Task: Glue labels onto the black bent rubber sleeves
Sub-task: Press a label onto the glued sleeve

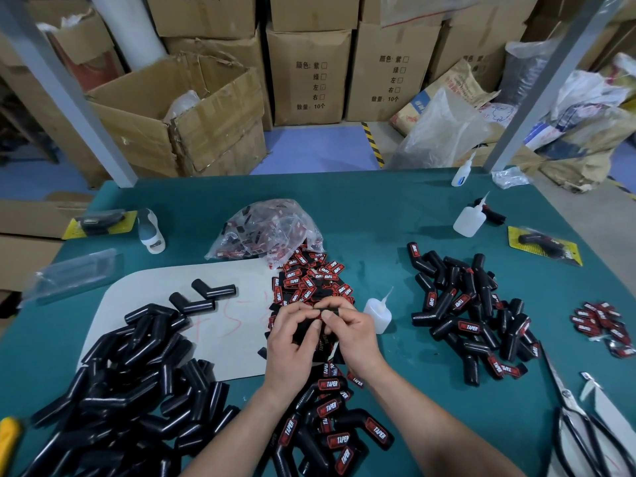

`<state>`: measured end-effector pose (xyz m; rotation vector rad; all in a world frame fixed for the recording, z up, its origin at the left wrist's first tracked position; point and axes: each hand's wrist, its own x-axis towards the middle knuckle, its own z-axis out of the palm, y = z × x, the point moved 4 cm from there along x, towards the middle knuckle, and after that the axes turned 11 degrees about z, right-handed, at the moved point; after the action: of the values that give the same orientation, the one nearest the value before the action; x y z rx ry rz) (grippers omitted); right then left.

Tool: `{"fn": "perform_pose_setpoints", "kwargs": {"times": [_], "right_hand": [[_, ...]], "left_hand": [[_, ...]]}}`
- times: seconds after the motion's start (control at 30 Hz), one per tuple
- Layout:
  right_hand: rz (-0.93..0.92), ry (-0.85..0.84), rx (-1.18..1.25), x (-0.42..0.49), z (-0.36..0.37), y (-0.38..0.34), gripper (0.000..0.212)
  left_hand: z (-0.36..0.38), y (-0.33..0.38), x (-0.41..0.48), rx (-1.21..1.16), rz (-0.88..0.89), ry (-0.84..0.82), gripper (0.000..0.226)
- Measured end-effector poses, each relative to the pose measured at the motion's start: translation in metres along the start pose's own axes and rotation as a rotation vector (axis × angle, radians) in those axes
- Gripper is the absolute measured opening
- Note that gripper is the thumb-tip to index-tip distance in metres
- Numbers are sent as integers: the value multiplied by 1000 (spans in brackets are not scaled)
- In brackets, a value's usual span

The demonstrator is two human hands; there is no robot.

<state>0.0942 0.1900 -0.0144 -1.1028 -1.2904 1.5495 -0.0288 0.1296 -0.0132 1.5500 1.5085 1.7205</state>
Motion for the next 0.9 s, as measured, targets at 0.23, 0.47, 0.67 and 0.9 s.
{"fn": "perform_pose_setpoints", "kwargs": {"times": [0.23,0.47,0.67,0.9], "right_hand": [[-46,-54,-30,-2,4,-2,22],[-41,-47,-101,-1,3,0,9],[14,-102,39,-5,6,-8,22],[-28,-140,108,-7,9,-15,33]], "left_hand": [[-3,-4,2,-57,-64,39,15],[-4,-6,1,-65,-77,33,15],[-6,-2,1,-117,-85,134,14],[-8,-6,2,-143,-133,181,30]]}}
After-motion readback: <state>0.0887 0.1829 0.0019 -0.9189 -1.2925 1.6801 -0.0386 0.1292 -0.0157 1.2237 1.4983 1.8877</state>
